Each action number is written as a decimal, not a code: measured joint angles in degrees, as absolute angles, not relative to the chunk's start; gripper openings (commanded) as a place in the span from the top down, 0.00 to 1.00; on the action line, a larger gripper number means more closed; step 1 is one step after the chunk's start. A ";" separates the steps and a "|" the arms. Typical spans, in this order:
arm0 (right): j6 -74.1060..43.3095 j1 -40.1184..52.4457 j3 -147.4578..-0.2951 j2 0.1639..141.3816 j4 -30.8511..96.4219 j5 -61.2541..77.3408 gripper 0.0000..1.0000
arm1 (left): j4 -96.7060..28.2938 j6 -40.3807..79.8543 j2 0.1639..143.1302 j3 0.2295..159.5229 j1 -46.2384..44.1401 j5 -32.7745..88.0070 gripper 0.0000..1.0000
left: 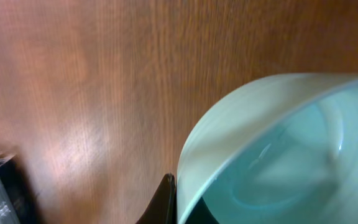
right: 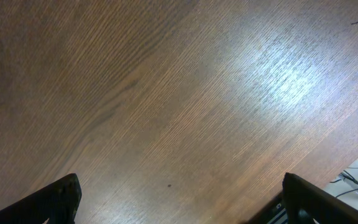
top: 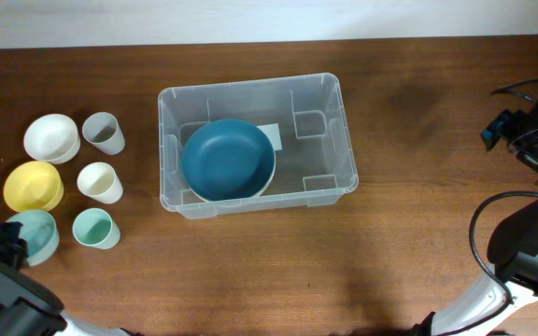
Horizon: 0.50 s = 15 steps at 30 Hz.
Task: Pack container
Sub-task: 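Carry the mint-green bowl into the bin's right side and lower it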
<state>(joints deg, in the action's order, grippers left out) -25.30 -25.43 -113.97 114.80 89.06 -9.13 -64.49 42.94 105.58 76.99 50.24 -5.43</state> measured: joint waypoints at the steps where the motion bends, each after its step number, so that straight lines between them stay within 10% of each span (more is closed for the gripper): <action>1: -25.32 -25.43 -113.97 114.80 89.08 -9.10 0.01 | -66.22 42.94 105.51 78.67 50.24 -5.41 0.99; 15: -25.32 -25.43 -113.97 114.83 89.08 -9.13 0.01 | -81.49 39.51 93.23 109.62 43.27 9.89 0.99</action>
